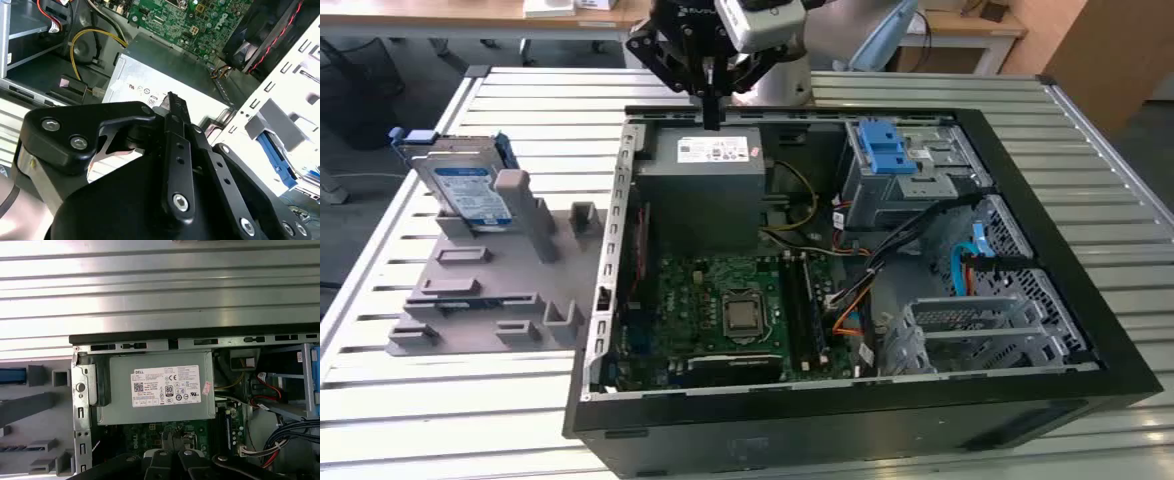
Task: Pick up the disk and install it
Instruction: 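Reach for the disk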
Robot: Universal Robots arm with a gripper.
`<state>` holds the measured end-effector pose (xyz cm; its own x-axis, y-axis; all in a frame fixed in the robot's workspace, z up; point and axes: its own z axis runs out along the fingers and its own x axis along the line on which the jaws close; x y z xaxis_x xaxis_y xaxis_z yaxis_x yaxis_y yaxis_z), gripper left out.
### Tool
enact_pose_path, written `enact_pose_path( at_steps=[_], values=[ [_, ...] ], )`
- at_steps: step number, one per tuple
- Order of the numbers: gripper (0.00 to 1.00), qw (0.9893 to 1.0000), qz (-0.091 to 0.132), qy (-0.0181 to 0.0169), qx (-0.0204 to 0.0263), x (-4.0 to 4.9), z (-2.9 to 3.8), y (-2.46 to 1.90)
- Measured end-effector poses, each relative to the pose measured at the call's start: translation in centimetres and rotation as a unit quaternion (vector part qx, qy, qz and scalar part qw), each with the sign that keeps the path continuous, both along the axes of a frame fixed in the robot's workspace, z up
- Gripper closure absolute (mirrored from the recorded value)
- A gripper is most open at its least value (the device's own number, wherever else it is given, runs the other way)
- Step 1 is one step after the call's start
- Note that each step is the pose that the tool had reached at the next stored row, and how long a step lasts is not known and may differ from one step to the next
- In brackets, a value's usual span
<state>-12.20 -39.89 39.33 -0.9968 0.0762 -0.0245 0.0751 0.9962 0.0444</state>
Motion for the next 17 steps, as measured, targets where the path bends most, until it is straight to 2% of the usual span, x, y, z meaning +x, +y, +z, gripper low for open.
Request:
enact_pose_path(
  at_steps=[17],
  values=[
    [0.89, 1.0, 0.0, 0.0, 0.0, -0.49, -0.12, 0.0]
  ],
)
